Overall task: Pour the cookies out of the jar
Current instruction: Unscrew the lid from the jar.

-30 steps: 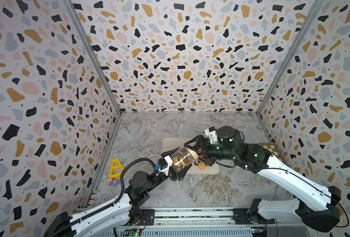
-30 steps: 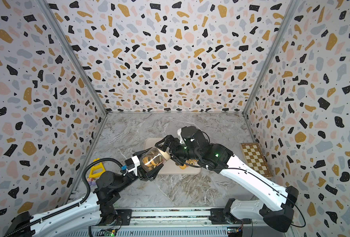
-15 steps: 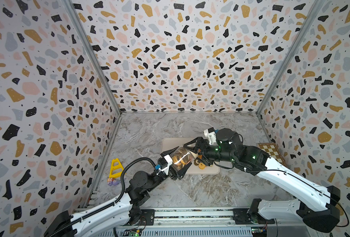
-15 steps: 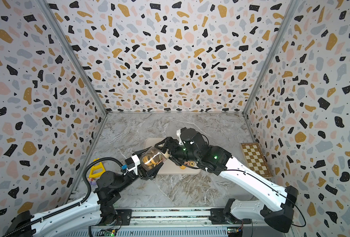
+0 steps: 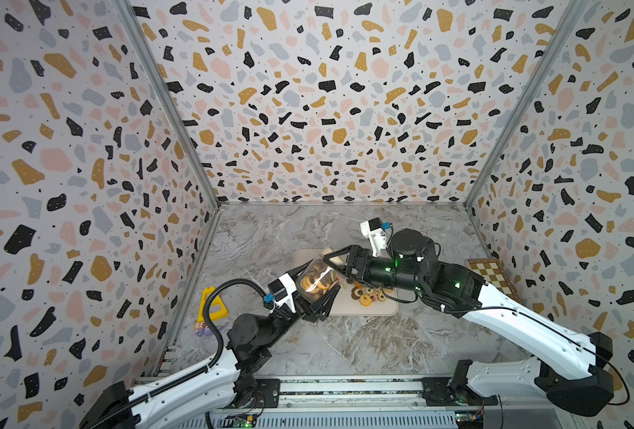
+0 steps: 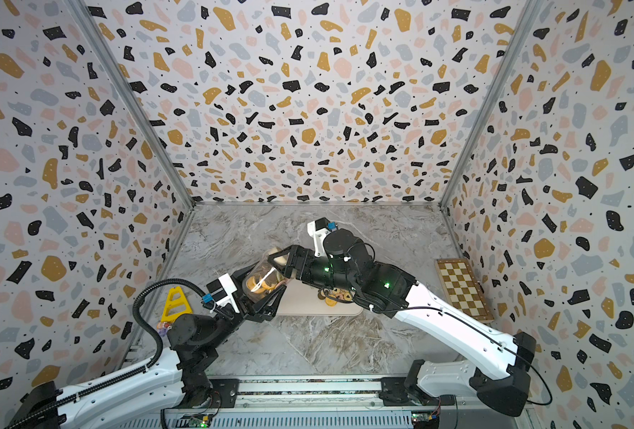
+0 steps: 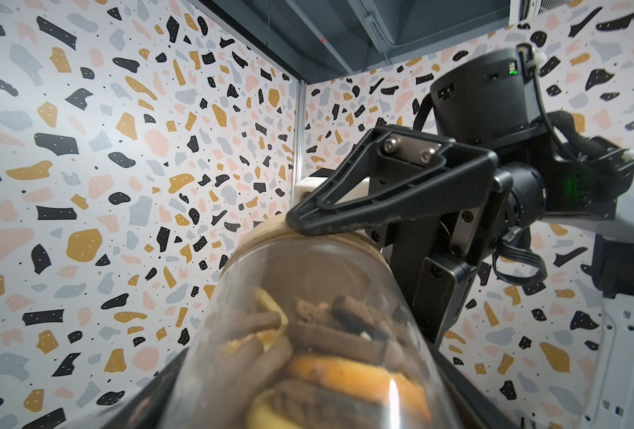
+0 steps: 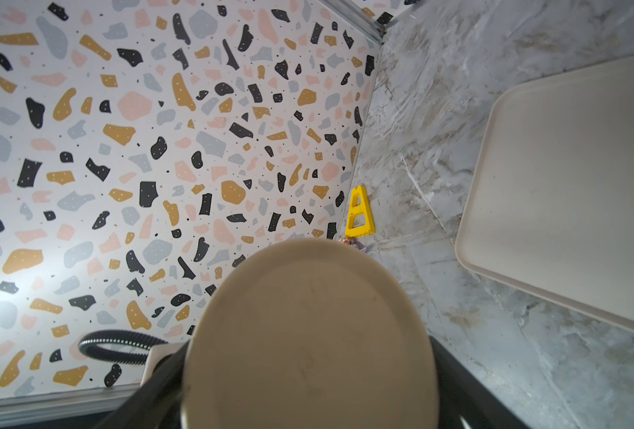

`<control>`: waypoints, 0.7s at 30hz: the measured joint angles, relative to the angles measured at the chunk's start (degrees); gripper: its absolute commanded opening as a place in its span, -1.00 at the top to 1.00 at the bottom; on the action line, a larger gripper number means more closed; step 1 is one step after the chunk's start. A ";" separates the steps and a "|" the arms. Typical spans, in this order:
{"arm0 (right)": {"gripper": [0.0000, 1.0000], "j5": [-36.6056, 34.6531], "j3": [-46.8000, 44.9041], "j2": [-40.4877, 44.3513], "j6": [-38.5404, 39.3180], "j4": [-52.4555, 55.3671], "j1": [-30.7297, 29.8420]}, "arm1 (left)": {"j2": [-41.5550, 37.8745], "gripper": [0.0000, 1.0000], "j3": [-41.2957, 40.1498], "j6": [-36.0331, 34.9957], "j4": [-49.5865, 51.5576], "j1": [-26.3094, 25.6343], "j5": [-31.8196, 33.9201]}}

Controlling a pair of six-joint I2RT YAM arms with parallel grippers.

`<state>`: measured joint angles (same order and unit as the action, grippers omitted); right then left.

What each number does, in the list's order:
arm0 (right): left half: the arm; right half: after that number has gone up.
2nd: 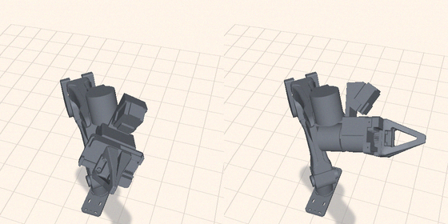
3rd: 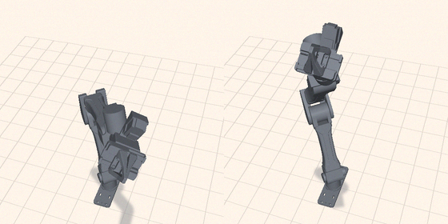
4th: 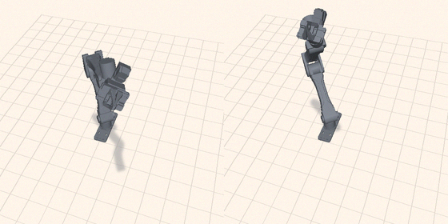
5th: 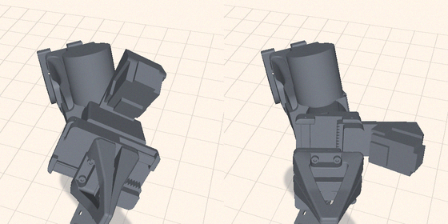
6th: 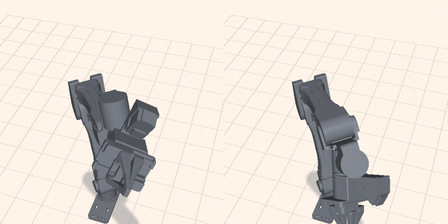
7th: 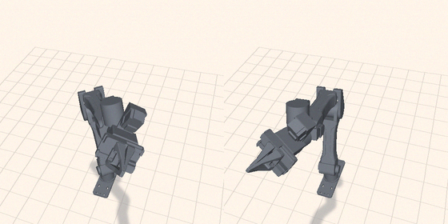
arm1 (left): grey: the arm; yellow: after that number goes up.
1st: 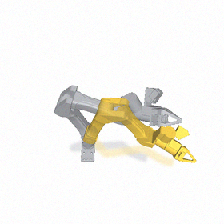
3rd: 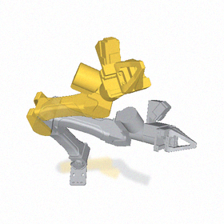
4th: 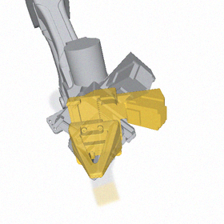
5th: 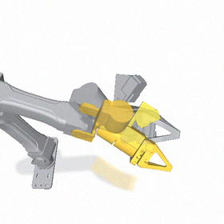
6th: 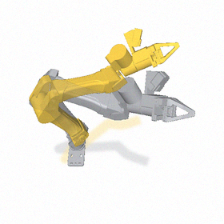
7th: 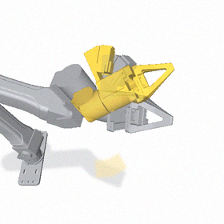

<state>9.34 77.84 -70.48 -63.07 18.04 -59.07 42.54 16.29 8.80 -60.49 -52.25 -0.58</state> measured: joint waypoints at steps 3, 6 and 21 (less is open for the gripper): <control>-0.60 0.17 0.00 0.00 4.46 -1.79 -0.44 | -0.92 1.00 -0.85 3.54 -1.97 0.00 0.22; -0.58 1.20 -0.02 0.00 8.59 -3.48 -0.98 | -2.84 1.00 -2.08 6.69 -3.41 0.00 0.15; -0.51 1.36 -4.72 4.61 20.65 -11.52 -0.87 | -7.87 1.00 -5.79 16.57 -5.88 -0.04 1.64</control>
<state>10.70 73.12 -65.87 -42.41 6.52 -59.94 34.68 10.50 25.36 -66.37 -52.29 1.06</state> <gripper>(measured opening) 0.873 0.840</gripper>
